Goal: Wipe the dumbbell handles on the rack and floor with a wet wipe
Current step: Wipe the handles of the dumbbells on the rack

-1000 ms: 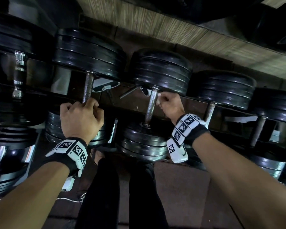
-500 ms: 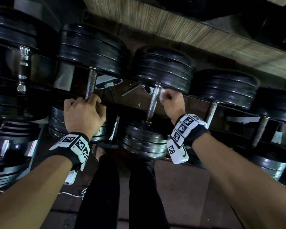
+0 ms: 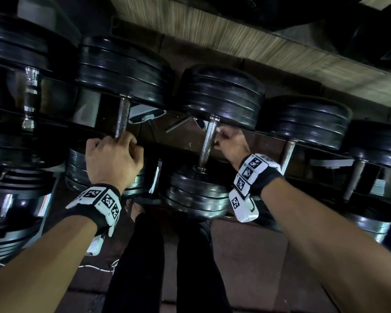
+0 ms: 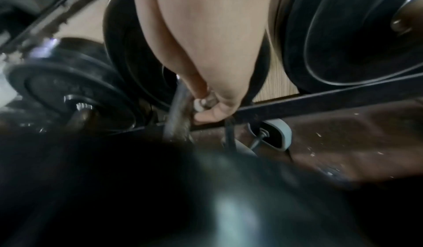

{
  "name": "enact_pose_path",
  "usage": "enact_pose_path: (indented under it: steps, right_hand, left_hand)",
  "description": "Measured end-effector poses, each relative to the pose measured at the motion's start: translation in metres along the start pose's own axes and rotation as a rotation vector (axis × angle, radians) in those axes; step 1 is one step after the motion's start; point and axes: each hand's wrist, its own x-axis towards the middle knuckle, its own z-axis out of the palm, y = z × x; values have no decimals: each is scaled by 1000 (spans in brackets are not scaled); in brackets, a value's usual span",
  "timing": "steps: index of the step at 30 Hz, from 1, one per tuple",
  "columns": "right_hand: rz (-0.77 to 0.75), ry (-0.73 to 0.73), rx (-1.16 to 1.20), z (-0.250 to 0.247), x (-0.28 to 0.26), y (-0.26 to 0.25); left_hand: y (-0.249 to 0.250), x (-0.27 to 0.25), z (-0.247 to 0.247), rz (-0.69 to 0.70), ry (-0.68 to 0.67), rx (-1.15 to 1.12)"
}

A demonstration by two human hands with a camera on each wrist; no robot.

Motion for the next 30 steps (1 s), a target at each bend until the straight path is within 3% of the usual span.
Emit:
enact_pose_path:
  steps: [4,6,8,11,15,17,20,21,23,26,27,30]
  right_hand:
    - [-17,-200,-261,-2,-32,27]
    - [-13,-217,-306,-7,-44,28]
    - [-52,-109,-329,-11,-50,18]
    - [-207,181,-363,-13,-50,-5]
    - [-277,236,-432,-3,-41,-21]
    - [-280,160,-441,-5,-46,-18]
    - [-198,-125,-541,-7,-65,-7]
    - [-173,-160,-531,-7,-69,-6]
    - [-197,-81,-464,-10,-66,-10]
    - [-314,208,-342,-14,-49,-26]
    - [-328,244,-328,-12,-43,-30]
    - [-256,154,-406,-2,-34,-31]
  left_hand:
    - [0,1,-1,5,-6,-5]
    - [-1,1,-1,6,-16,-5]
    - [0,2,-1,-8,-22,4]
    - [0,2,0,-14,-29,10]
    - [-1,1,0,-11,-46,13]
    - [-1,2,-1,-9,-52,13]
    - [1,2,-3,-9,-41,-3]
    - [1,2,-4,-14,-38,-8]
    - [1,1,-3,-21,-40,-11]
    - [0,2,-1,-20,-52,-7]
    - [0,2,-1,-20,-51,-2]
    - [-1,1,-2,-17,-54,4]
